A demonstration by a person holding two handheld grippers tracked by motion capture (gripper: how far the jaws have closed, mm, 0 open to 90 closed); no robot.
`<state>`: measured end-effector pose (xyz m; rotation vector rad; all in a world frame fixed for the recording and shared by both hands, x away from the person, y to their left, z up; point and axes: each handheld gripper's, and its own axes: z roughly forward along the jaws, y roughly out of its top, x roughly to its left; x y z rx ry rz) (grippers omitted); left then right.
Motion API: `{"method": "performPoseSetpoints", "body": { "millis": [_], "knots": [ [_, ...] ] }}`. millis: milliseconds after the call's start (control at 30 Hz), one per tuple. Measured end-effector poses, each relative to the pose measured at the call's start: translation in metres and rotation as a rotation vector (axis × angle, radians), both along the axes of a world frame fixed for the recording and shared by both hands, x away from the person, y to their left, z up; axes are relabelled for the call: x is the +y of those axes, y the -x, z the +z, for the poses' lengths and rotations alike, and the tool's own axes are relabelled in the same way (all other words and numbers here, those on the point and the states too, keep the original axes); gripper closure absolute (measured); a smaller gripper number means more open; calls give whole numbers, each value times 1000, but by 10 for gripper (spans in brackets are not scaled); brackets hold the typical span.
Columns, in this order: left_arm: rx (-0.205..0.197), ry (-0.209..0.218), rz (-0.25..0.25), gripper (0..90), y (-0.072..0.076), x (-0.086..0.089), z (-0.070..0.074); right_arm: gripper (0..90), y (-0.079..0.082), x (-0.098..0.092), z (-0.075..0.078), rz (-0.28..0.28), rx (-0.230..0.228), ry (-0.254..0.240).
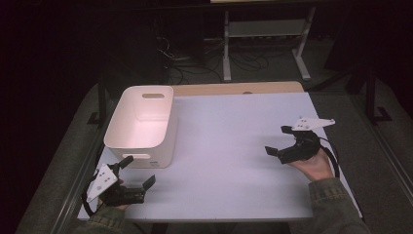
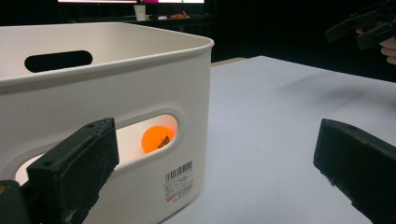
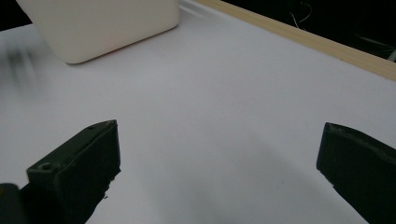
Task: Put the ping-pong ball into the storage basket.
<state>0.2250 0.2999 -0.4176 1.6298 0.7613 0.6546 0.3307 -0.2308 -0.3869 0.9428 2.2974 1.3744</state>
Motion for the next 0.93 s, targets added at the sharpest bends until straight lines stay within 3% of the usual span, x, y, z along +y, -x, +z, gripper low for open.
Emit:
{"method": "performPoseSetpoints", "body": {
  "millis": [633,933],
  "knots": [
    [2,4,-6,0,0,0,0,0,45,-26,-24,-128,-54,-42],
    [5,11,-4,0,-1,0,0,0,50,-28,-29,-150,-61,-45]
  ]
}}
